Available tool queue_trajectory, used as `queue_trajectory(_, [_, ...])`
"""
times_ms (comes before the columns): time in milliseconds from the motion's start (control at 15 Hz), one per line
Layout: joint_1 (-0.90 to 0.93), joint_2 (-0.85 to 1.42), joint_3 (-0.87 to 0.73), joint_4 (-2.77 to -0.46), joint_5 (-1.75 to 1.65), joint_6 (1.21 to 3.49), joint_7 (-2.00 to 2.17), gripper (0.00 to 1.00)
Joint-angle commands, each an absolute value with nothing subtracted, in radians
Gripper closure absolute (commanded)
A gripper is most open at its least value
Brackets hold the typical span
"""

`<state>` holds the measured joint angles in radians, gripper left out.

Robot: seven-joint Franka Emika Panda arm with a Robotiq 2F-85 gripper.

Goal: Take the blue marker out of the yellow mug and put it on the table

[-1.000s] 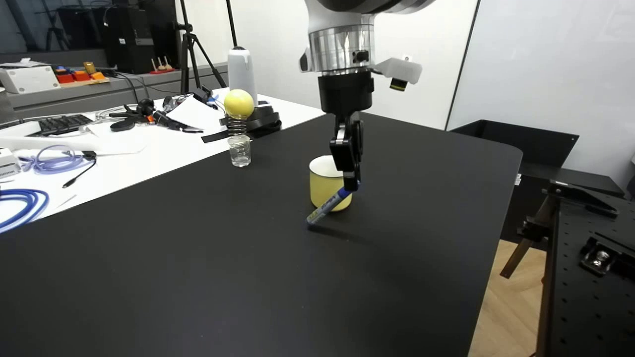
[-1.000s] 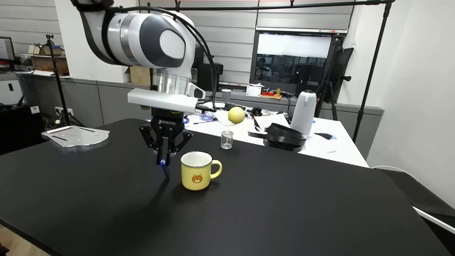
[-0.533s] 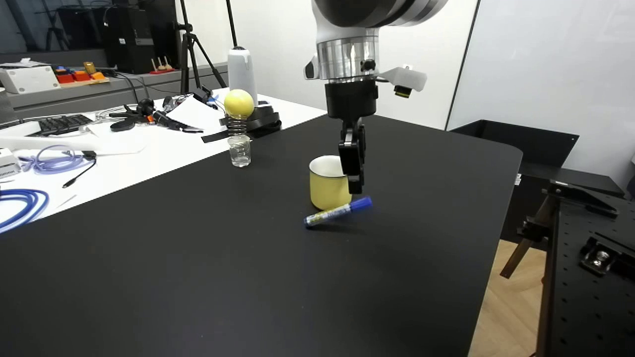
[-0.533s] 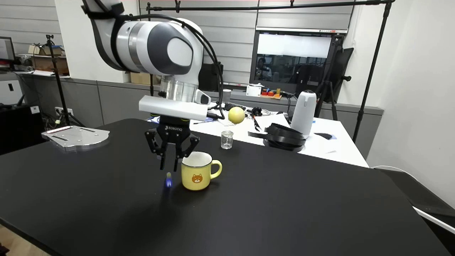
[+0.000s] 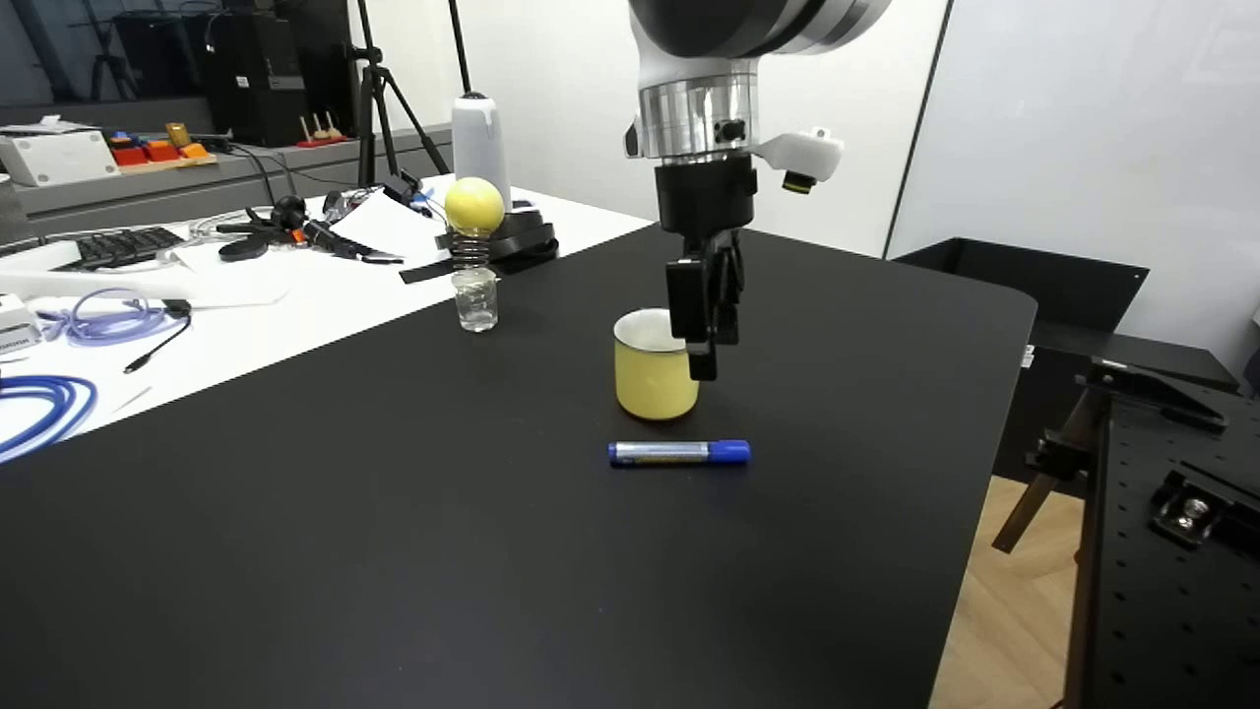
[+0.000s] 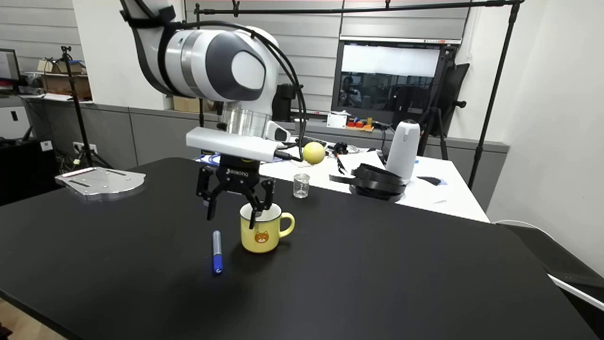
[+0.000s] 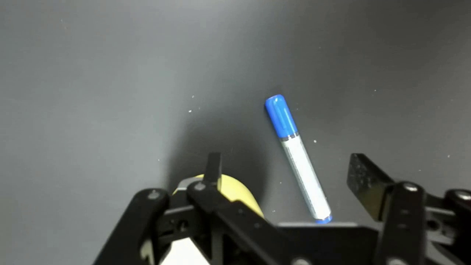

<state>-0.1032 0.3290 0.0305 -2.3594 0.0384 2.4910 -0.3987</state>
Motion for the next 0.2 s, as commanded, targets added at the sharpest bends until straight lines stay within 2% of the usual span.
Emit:
queue_trajectory(0, [-0.098,0.295,0.016,-2.332,0.053,2.373,-0.287,0.00])
queue_trajectory(133, [-0.107,0.270,0.020,-2.323,0.079,2.291,-0.291,0.00])
